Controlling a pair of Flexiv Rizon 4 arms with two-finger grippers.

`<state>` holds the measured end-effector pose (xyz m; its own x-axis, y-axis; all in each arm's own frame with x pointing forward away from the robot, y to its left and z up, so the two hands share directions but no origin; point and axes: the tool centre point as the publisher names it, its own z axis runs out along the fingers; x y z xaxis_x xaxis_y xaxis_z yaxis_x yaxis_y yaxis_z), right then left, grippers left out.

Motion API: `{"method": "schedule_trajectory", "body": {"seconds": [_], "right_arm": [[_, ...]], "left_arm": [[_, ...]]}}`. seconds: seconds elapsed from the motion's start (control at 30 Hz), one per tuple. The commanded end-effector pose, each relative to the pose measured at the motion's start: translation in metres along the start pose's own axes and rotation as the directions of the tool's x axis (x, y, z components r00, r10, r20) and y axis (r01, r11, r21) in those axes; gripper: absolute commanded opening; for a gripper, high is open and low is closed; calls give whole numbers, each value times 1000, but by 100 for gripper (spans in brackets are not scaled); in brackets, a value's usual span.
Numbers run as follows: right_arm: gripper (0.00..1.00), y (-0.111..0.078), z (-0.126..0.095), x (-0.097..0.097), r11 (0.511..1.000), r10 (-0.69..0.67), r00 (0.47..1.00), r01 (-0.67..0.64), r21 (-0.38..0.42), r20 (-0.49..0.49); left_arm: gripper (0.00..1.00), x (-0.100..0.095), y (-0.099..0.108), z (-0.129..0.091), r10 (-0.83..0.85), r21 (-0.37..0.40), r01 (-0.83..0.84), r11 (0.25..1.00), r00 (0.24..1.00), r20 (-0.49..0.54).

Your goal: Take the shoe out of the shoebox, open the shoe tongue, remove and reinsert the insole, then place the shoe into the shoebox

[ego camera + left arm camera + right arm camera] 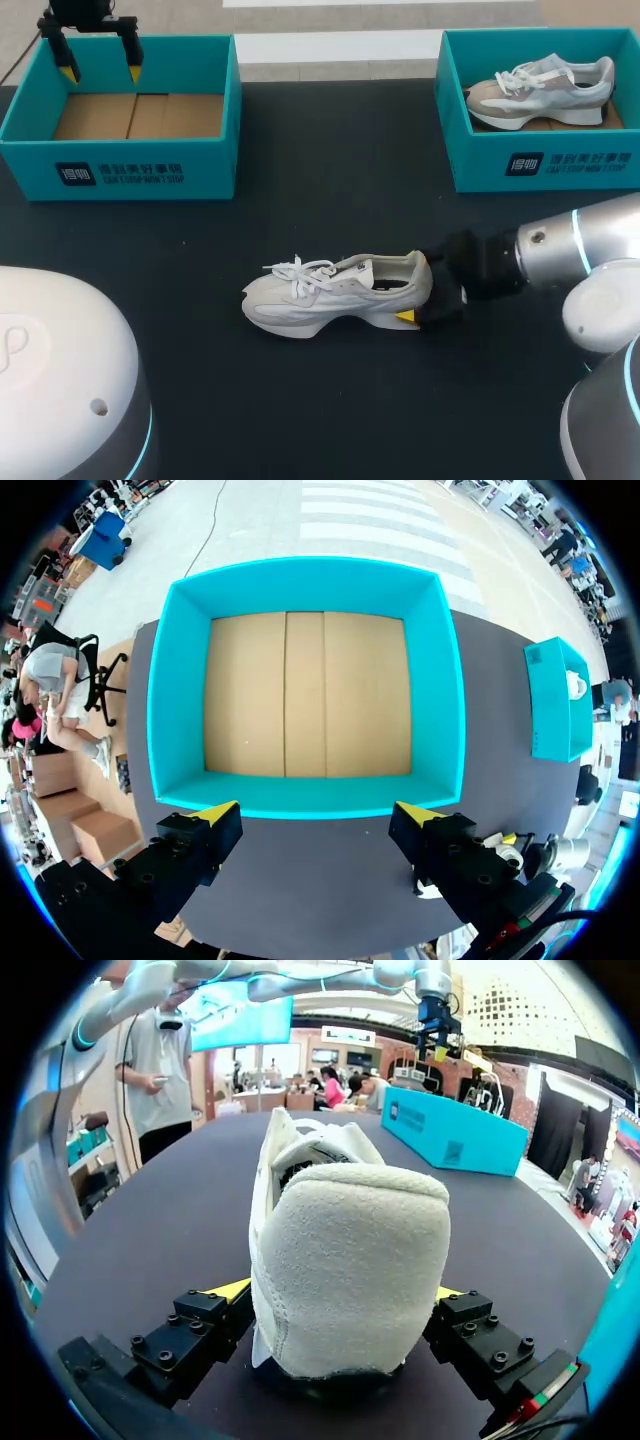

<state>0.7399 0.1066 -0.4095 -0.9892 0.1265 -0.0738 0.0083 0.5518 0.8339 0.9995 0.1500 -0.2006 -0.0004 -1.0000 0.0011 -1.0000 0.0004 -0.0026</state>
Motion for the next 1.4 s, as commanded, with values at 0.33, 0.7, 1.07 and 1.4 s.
{"method": "schedule_trajectory", "body": {"seconds": [0.33, 0.7, 1.07, 1.4], "right_arm": [[100, -4, 25, 1, 1000, 2, 999, -3, -16, -36], [0, -5, 24, 1, 999, -17, 998, 15, -28, -63], [0, -5, 24, 1, 999, -17, 998, 15, -28, -63], [0, -5, 24, 1, 999, -17, 998, 15, -28, -63]], "left_arm": [[100, 0, 0, 0, 0, -1, 0, 1000, 1000, 1], [100, 0, 0, 0, 0, -1, 0, 1000, 1000, 1], [100, 0, 0, 0, 0, -1, 0, 1000, 1000, 1], [100, 0, 0, 0, 0, -1, 0, 1000, 1000, 1]]}}
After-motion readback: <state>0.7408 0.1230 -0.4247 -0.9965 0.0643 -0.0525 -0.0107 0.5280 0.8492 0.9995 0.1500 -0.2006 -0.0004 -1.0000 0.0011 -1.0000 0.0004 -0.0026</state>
